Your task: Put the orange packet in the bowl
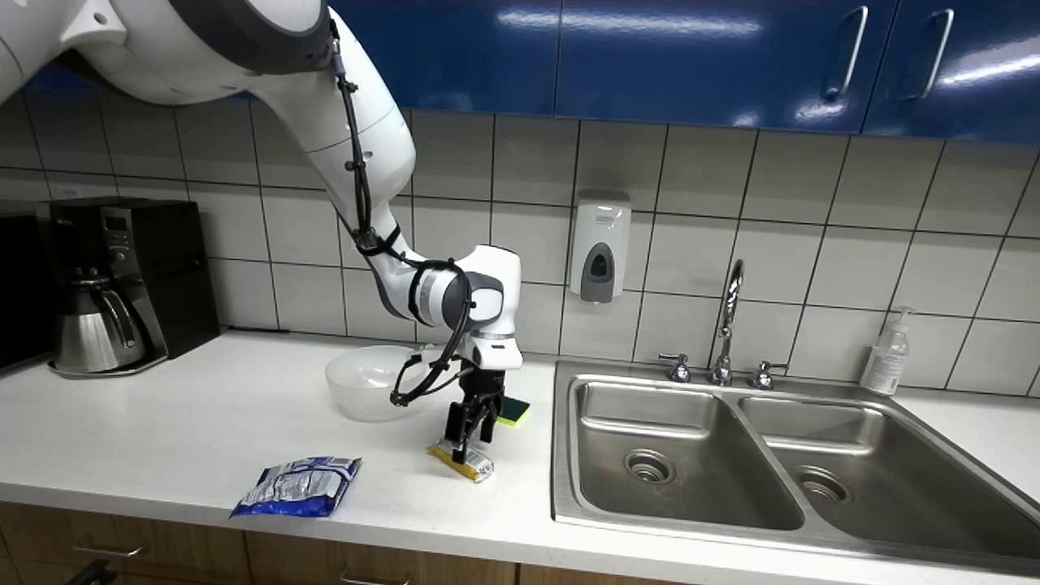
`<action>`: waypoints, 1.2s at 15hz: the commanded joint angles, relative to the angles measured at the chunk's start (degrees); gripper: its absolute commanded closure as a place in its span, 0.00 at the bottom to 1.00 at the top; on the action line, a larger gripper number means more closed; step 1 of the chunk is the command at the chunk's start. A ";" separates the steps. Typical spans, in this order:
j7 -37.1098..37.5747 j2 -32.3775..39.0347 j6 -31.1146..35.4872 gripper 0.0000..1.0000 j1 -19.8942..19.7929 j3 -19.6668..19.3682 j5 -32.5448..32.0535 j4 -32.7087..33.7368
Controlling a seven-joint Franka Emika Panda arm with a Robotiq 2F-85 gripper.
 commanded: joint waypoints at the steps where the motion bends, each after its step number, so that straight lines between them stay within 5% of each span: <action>1: 1.12 1.92 0.59 0.00 -0.06 0.18 0.39 2.37; 18: -0.01 0.32 1.40 0.00 0.75 1.16 -0.10 0.72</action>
